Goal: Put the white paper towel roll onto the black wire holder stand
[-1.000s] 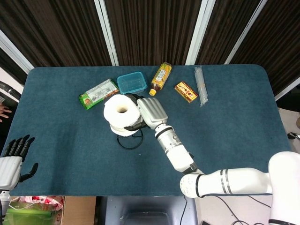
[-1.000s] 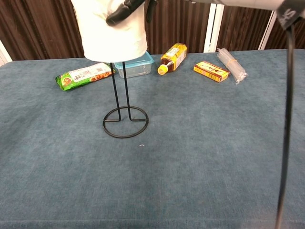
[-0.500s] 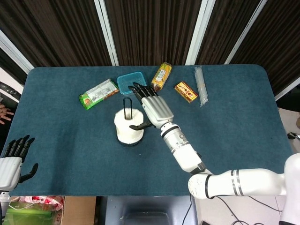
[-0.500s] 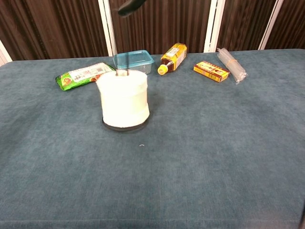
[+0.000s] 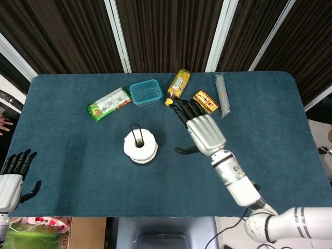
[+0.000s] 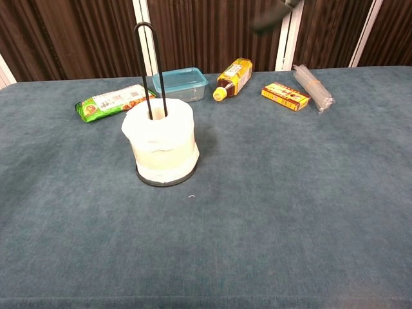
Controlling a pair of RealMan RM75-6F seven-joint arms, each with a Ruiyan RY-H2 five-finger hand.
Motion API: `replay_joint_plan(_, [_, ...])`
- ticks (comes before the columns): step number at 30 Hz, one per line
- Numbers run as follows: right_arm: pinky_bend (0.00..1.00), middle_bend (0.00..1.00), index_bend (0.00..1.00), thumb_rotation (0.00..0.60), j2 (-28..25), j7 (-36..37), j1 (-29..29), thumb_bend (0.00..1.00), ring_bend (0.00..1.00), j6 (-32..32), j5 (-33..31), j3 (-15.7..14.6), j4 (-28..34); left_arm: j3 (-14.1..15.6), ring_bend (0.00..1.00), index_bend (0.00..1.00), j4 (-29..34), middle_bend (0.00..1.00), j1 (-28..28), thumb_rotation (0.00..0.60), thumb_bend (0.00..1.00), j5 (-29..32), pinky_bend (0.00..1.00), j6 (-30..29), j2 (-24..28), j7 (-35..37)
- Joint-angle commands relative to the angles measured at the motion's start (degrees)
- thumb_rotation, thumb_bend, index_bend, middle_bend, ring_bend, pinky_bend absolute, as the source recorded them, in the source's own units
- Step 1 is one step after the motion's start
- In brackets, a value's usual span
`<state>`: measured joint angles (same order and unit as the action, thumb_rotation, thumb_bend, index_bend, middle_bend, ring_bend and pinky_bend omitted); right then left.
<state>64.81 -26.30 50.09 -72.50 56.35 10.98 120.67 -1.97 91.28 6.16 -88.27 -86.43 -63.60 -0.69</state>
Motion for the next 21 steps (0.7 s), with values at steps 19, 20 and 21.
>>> replay_joint_plan(19, [0.00, 0.00, 0.00, 0.600, 2.6, 14.0, -41.9, 0.11, 0.00, -26.0, 26.6, -20.6, -24.7, 0.7, 0.00, 0.00, -0.7, 0.00, 0.1, 0.600, 0.42, -2.4, 0.04, -0.5, -1.4, -3.3])
replay_joint_plan(20, [0.00, 0.00, 0.00, 0.600, 2.5, 14.1, -42.1, 0.11, 0.00, -25.7, 26.8, -20.5, -24.6, 0.6, 0.00, 0.00, -0.6, 0.00, 0.2, 0.600, 0.42, -2.5, 0.04, -0.4, -1.5, -3.5])
replay_joint_plan(21, [0.00, 0.00, 0.00, 0.600, 2.5, 14.4, -42.4, 0.11, 0.00, -25.7, 27.1, -20.1, -24.6, 0.9, 0.00, 0.00, -0.5, 0.00, 0.0, 0.600, 0.42, -2.7, 0.04, -0.5, -1.5, -3.7])
